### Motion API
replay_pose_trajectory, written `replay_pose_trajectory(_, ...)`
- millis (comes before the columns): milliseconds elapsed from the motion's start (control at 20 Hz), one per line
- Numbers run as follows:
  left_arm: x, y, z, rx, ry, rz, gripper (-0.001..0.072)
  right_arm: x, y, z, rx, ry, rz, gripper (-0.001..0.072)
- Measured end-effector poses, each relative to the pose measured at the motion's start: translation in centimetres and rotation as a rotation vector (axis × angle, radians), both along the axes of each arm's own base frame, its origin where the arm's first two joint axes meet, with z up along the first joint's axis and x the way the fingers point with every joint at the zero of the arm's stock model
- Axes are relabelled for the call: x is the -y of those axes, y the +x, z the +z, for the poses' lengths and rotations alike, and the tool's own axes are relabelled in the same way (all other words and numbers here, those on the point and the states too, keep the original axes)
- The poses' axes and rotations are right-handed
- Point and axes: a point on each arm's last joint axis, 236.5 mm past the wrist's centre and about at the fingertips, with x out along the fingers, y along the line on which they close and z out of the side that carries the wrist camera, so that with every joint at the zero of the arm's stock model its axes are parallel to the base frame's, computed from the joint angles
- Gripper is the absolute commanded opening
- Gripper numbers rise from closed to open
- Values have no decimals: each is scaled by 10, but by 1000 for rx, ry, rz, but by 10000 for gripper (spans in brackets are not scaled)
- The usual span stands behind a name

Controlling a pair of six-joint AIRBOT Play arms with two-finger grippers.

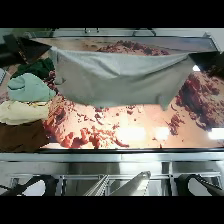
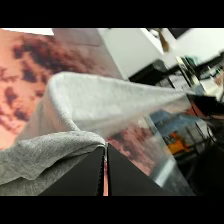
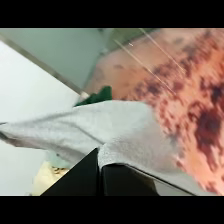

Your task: Fold the shirts.

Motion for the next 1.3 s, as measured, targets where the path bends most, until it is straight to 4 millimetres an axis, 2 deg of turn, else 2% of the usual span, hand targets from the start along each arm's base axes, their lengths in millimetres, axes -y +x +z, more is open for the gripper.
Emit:
replay_pose_trajectory(100,9,-32,45,107,-11,-80,23,-2,-25,41,97,-4,29,13)
replay_pose_trajectory(300,14,-127,138,365,-52,-168,24,-9,-92,111,284,-84,-8,14)
replay_pose_trajectory(350,13,-152,159,432,-54,-159,24,-11,-110,129,336,-119,-44,14)
replay_pose_trajectory(450,7,-187,186,518,-40,-94,25,-17,-138,163,435,-169,-121,14)
replay_pose_trajectory(600,1,-207,202,560,-20,-2,25,-24,-161,200,525,-195,-203,14)
replay_pose_trajectory(700,-9,-197,199,513,-34,28,24,-20,-160,206,514,-195,-229,13)
replay_pose_trajectory(800,-23,-169,177,397,-22,52,24,-8,-141,188,425,-186,-233,13)
replay_pose_trajectory(900,-35,-129,139,248,13,68,24,7,-111,148,284,-157,-209,13)
replay_pose_trajectory(950,-40,-105,113,158,38,73,24,13,-94,121,203,-144,-195,13)
replay_pose_trajectory(1050,-43,-60,53,-26,91,62,24,28,-55,52,11,-118,-179,13)
replay_pose_trajectory(1200,-42,4,-59,-309,167,34,21,41,-5,-64,-258,-82,-144,14)
replay_pose_trajectory(1300,-45,36,-134,-465,197,31,21,48,19,-136,-397,-56,-122,13)
